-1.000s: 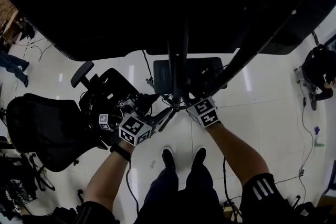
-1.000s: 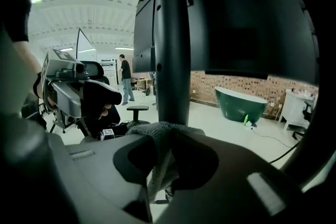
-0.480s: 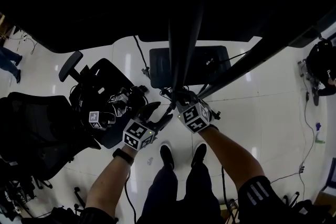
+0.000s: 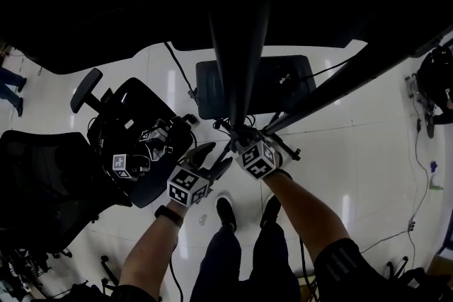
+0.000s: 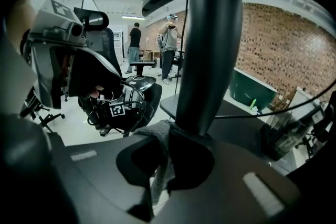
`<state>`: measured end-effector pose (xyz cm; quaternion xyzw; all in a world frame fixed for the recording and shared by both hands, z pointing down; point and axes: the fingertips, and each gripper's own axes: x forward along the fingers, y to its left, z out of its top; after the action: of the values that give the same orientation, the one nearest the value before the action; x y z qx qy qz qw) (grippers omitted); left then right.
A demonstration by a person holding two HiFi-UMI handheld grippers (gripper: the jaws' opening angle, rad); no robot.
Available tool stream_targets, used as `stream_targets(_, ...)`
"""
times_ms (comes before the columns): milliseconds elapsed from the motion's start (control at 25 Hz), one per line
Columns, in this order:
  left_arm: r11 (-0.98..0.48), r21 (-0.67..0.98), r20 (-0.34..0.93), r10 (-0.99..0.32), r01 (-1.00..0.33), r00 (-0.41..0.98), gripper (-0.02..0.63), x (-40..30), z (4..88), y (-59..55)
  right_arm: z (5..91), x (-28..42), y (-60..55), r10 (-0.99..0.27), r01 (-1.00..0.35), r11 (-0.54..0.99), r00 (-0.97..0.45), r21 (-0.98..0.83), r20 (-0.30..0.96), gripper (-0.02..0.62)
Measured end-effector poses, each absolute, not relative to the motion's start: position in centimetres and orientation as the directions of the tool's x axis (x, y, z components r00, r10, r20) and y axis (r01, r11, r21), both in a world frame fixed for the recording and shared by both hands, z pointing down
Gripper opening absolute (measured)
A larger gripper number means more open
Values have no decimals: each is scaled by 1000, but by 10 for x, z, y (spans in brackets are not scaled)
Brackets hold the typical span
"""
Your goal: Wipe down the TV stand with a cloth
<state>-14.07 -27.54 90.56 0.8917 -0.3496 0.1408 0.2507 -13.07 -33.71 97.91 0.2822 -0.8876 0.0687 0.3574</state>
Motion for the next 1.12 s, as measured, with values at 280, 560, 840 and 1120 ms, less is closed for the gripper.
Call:
stream_targets(280,-614,353,440,-557,-706,705,307,-141,912,-277,978,-125,-332,-439,-585,811,-615,-6,655,11)
stream_targets(560,-635,254,377,-629,-729,680,307,-132,840,-269,875,-107,-295,-457,-566,822,-723,-64,518,11)
stream_targets(840,-646,180,227,-707,-742,670,307,-103,706,-241,715,-74,-267,-467,-506,862,-820,-36,331,11)
stream_targets(1120,-613,112,93,-777,-782,622,307,-81,577,-208,585,-6,-225,-496,-509,860,-850,-31,179,11)
